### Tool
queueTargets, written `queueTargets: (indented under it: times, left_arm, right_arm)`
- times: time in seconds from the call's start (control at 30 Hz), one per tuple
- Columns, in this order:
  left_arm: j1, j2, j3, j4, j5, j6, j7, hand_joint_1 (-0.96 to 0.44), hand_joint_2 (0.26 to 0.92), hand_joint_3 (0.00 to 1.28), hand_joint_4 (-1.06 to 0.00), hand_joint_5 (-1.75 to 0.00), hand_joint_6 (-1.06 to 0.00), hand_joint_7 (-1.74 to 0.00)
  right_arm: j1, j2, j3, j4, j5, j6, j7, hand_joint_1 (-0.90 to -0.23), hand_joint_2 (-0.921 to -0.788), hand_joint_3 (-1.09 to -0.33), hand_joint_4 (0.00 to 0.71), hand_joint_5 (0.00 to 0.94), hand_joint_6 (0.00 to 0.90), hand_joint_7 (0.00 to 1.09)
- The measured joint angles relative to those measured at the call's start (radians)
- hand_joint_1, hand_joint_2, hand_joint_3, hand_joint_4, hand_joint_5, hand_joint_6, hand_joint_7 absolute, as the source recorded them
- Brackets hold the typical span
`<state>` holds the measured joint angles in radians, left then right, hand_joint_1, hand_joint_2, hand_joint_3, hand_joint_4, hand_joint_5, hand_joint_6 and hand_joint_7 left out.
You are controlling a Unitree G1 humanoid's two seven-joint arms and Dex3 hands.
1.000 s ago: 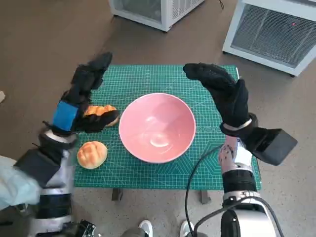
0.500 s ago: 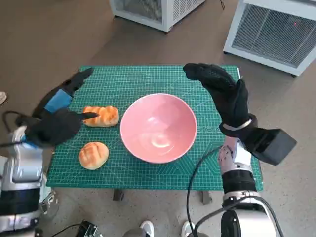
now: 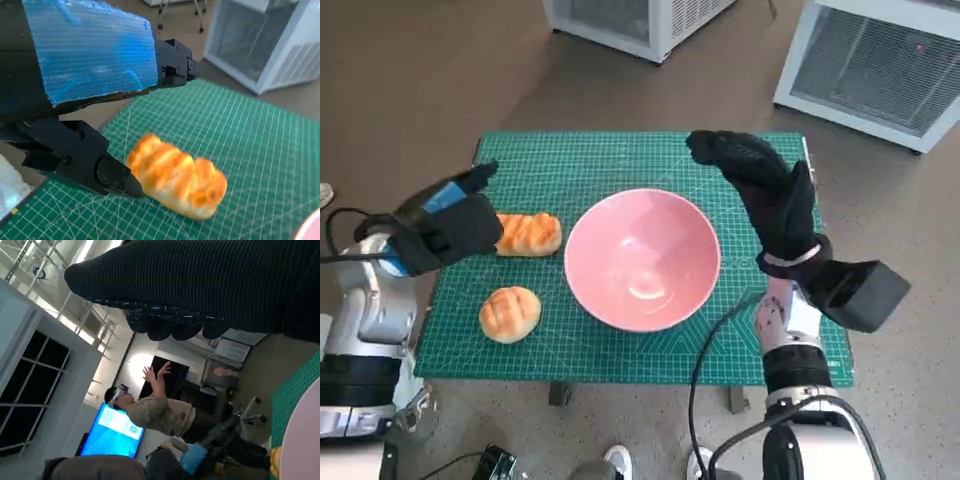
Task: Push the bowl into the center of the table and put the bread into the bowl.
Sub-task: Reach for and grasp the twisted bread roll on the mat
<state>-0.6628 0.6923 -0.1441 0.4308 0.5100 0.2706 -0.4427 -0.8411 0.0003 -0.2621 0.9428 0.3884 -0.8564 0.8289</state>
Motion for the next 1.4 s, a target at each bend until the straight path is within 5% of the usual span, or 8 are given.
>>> queueTargets:
  times: [0.93, 1.2, 1.4]
  left_arm:
    - [-0.172, -0.127, -0.175, 0.463, 0.042, -0.158, 0.161, 0.0, 0.778, 0.01, -0.21, -0.02, -0.34, -0.04]
    - [-0.197, -0.155, -0.216, 0.566, 0.065, -0.229, 0.232, 0.0, 0.818, 0.02, -0.38, -0.03, -0.46, -0.06]
    - [-0.212, -0.158, -0.247, 0.613, 0.091, -0.271, 0.288, 0.0, 0.858, 0.03, -0.64, -0.1, -0.62, -0.1]
  right_arm:
    - [0.001, 0.001, 0.001, -0.002, 0.002, -0.002, -0.012, -0.693, -0.921, -0.737, 0.19, 0.0, -0.001, 0.57]
    - [0.006, 0.002, 0.002, -0.008, 0.002, 0.0, -0.013, -0.693, -0.921, -0.738, 0.188, 0.0, -0.001, 0.58]
    - [0.011, 0.002, 0.003, -0.017, 0.003, 0.008, -0.013, -0.693, -0.921, -0.738, 0.187, 0.0, -0.001, 0.58]
